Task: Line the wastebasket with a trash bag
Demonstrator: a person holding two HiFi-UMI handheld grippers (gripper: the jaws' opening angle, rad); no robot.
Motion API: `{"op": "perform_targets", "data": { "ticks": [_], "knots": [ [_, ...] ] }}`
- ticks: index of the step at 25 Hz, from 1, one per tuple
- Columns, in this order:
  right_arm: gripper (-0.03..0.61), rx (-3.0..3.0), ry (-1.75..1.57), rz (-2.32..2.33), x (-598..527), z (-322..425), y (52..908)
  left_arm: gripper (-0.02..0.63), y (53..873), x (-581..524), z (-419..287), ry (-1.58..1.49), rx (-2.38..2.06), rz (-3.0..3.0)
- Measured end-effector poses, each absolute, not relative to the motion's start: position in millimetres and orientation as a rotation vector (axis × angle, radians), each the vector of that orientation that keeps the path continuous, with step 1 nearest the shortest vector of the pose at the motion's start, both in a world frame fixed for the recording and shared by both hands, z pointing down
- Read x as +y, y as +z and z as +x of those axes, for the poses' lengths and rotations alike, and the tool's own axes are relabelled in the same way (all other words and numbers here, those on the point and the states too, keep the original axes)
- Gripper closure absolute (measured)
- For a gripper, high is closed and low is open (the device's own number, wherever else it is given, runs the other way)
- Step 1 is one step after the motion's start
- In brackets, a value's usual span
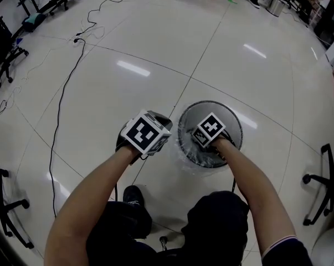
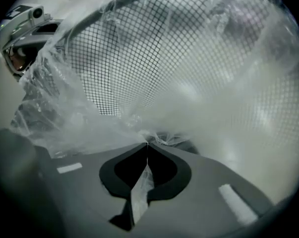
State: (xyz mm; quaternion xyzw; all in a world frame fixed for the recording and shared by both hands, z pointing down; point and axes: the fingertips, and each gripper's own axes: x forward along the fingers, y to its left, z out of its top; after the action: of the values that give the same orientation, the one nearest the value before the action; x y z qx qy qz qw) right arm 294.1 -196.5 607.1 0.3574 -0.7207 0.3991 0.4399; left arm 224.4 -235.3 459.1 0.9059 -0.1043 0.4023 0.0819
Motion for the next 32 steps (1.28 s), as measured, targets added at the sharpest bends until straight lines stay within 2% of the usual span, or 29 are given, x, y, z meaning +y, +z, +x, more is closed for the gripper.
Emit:
{"op": "perform_targets", "data": {
  "ticks": [20,24,32],
  "knots": [
    [0.571,-1.763,1.003,0.91,-196.5,297.5,613.5,0.602,460.0,-232.7,221.5,1.201,-0.299,2.692],
    [0.506,-1.788,1.013,0.928,-198.9,295.7,602.6,0.603,456.4,-232.5,222.0,1.192,-0.302,2.705],
    [0.492,-1.8,0.979,0.961,-201.3,301.8,577.8,0.601,447.7,-227.6,223.3,1.186,-0.294,2.73]
  ]
}}
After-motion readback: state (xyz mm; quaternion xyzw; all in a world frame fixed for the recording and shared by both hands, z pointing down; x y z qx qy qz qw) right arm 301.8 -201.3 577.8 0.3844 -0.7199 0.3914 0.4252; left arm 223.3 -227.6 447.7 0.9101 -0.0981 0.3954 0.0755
